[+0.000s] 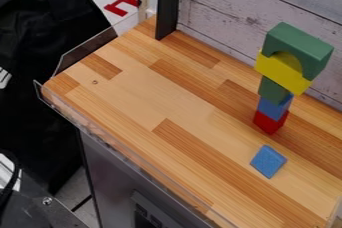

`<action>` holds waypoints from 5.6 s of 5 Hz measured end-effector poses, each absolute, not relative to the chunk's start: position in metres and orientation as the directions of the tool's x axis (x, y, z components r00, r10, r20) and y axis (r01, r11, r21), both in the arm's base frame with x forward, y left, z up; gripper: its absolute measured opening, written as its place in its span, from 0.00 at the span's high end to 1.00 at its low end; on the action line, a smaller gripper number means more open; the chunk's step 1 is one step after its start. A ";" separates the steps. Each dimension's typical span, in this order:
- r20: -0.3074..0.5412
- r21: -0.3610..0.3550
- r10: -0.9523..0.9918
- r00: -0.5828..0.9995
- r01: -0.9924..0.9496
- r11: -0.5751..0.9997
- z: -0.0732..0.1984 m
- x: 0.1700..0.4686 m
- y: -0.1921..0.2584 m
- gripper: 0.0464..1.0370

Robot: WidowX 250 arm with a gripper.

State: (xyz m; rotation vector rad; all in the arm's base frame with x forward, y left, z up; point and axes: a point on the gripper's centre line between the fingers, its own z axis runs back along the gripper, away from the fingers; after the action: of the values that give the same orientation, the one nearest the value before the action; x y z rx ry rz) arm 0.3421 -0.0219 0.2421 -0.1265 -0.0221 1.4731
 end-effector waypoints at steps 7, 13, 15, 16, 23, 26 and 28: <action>-0.128 -0.005 0.988 0.084 -0.996 0.084 0.250 0.259 -0.081 0.04; -0.238 -0.083 0.849 0.472 -0.881 0.466 0.250 0.234 -0.136 0.04; -0.275 -0.255 0.573 0.773 -0.633 0.731 0.255 0.248 -0.134 0.04; -0.243 -0.268 0.478 0.844 -0.532 0.803 0.253 0.250 -0.119 0.04; -0.037 -0.083 0.067 0.997 -0.070 0.994 0.190 0.198 -0.007 0.04; -0.050 0.000 0.039 0.998 -0.039 0.999 0.142 0.208 -0.031 0.04; -0.028 -0.013 0.069 0.997 -0.070 0.997 0.124 0.205 -0.047 0.04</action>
State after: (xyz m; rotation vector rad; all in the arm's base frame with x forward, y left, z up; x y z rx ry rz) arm 0.2052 -0.0471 0.1237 -0.0143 0.0272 0.0697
